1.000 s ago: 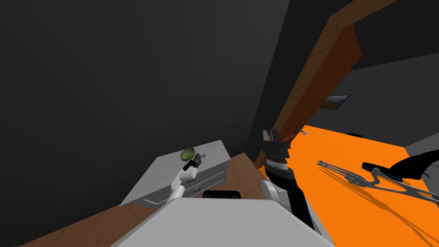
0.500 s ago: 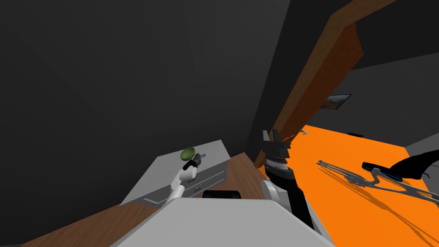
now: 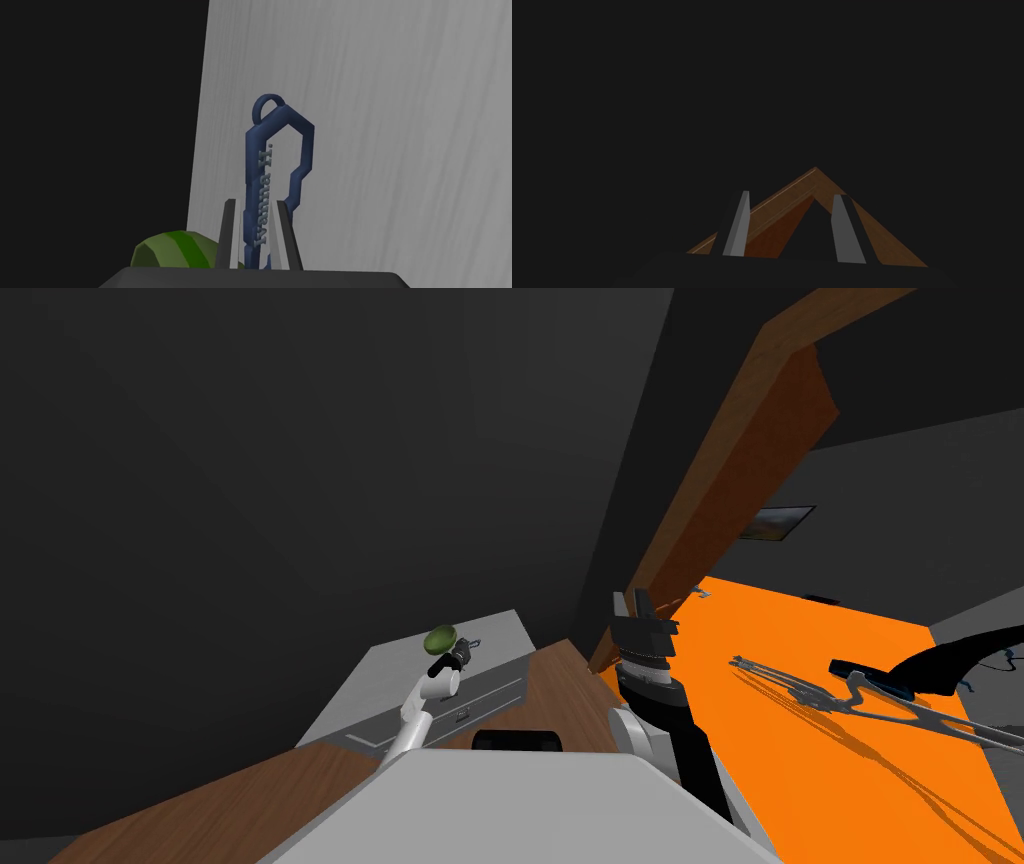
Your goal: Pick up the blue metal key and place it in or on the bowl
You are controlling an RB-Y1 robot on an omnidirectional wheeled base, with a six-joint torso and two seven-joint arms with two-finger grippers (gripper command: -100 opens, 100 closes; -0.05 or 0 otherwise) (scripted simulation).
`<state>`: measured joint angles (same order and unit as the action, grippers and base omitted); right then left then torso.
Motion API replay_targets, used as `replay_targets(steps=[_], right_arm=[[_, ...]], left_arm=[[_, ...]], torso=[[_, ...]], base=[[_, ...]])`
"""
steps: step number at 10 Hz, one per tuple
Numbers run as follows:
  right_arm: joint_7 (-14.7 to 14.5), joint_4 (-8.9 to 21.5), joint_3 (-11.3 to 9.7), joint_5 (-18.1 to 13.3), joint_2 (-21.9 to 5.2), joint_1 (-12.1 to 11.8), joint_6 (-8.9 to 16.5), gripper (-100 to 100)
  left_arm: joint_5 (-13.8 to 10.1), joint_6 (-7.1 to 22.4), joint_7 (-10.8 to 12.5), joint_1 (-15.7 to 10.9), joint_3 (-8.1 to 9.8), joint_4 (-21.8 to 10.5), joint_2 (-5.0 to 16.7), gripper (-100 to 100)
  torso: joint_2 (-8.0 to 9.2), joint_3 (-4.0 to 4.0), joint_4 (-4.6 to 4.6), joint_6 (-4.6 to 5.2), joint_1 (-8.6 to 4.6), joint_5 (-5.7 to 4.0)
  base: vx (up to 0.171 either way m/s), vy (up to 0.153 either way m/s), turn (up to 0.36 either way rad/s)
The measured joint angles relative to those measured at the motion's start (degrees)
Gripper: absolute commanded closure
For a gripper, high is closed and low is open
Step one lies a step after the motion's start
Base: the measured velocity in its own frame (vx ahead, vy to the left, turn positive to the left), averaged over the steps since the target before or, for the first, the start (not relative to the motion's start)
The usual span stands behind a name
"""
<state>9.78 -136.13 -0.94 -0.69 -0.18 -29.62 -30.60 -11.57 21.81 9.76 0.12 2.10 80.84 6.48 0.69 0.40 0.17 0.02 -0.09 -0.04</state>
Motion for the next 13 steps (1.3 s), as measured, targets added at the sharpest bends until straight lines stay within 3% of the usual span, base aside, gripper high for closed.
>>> replay_targets(steps=[3,6,9,12,13], right_arm=[[0.0,0.0,0.01,0.0,-0.01,-0.01,0.0,0],[0.0,0.0,0.02,0.0,-0.02,-0.01,0.0,0],[0.0,0.0,0.03,0.0,-0.03,-0.02,0.0,0],[0.0,0.0,0.02,0.0,-0.02,-0.04,0.0,0],[0.0,0.0,0.01,0.0,-0.01,-0.03,0.0,0]], left_arm=[[-0.82,-0.66,-0.35,-2.72,-0.69,1.46,1.87,100],[-2.12,1.73,-0.28,-4.32,-0.68,4.86,4.89,100],[-3.2,4.3,0.45,-5.78,0.87,6.52,6.05,100],[-4.06,6.46,1.89,-5.58,3.86,8.25,7.54,100],[-4.07,6.44,1.97,-5.57,4.04,8.24,7.66,-100]], torso=[[-0.03,0.0,0.0,-0.1,0.42,0.05],[-0.33,-0.16,-0.03,-0.03,0.78,0.1],[-0.57,-0.31,-0.11,-0.13,1.11,0.17],[-0.92,-0.53,-0.24,-0.11,0.67,0.12],[-0.87,-0.53,-0.25,-0.03,0.41,0.1]], base=[[-0.129,0.092,-0.108],[-0.065,0.163,-0.152],[-0.007,0.207,-0.09],[0.044,0.092,-0.013],[0.004,0.012,0.002]])
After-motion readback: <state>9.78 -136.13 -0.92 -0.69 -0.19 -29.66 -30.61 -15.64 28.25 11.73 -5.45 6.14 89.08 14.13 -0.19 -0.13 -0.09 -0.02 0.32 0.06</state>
